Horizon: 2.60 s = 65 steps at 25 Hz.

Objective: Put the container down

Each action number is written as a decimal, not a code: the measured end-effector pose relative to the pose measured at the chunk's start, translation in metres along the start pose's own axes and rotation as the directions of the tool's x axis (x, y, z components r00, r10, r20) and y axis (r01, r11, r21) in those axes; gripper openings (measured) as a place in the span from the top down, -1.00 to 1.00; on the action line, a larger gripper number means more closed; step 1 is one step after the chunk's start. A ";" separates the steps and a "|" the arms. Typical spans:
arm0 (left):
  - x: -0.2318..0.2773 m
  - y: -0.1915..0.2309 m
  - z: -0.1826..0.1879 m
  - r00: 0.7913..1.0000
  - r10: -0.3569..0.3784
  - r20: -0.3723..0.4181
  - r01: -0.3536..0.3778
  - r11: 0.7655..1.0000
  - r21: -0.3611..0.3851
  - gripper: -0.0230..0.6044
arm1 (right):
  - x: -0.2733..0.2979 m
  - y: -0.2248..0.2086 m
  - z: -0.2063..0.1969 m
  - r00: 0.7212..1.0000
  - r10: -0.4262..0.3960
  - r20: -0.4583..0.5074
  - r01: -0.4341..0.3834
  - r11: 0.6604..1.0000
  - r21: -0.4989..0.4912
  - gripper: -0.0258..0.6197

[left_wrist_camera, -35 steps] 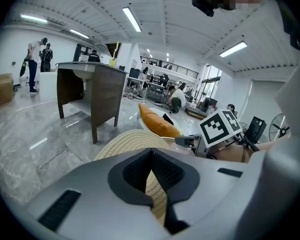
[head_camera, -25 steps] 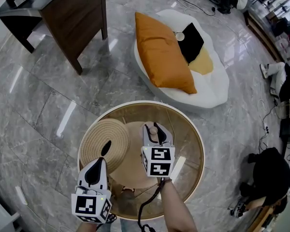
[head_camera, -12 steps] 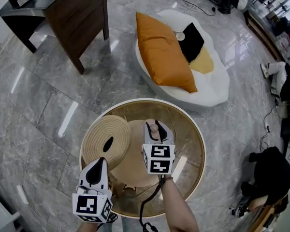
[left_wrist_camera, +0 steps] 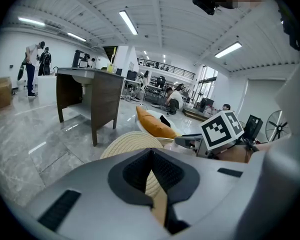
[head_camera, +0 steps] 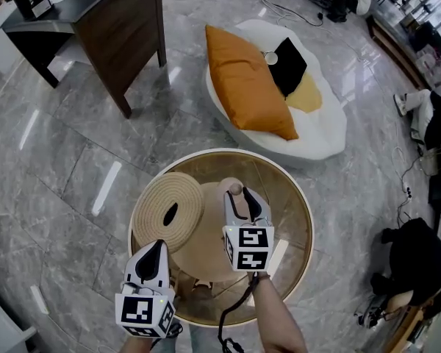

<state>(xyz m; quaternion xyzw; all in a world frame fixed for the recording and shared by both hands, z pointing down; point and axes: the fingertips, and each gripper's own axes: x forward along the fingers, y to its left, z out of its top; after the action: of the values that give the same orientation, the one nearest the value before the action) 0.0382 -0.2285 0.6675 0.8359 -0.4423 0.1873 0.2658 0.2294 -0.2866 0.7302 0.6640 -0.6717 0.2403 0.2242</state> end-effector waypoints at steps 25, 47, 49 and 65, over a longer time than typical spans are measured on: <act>-0.105 -0.052 0.110 0.985 -0.143 0.092 0.128 0.979 0.158 0.95 | -0.208 0.017 0.083 0.984 -0.135 0.120 0.117 0.983 0.144 0.49; -0.215 -0.115 0.242 0.947 -0.245 0.207 0.185 0.944 0.274 0.94 | -0.424 -0.004 0.152 0.912 -0.347 0.220 0.300 0.928 0.220 0.90; -0.218 -0.121 0.250 0.943 -0.253 0.218 0.187 0.941 0.284 0.94 | -0.435 -0.010 0.146 0.907 -0.364 0.214 0.316 0.921 0.226 0.90; -0.220 -0.153 0.261 0.922 -0.292 0.254 0.217 0.934 0.284 0.95 | -0.469 -0.039 0.152 0.874 -0.428 0.229 0.391 0.900 0.191 0.91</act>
<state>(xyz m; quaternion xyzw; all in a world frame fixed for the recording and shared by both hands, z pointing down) 0.0684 -0.1752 0.2984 0.9317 -0.3361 0.0797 0.1122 0.2790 -0.0133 0.3209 0.8314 -0.5209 0.1422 0.1311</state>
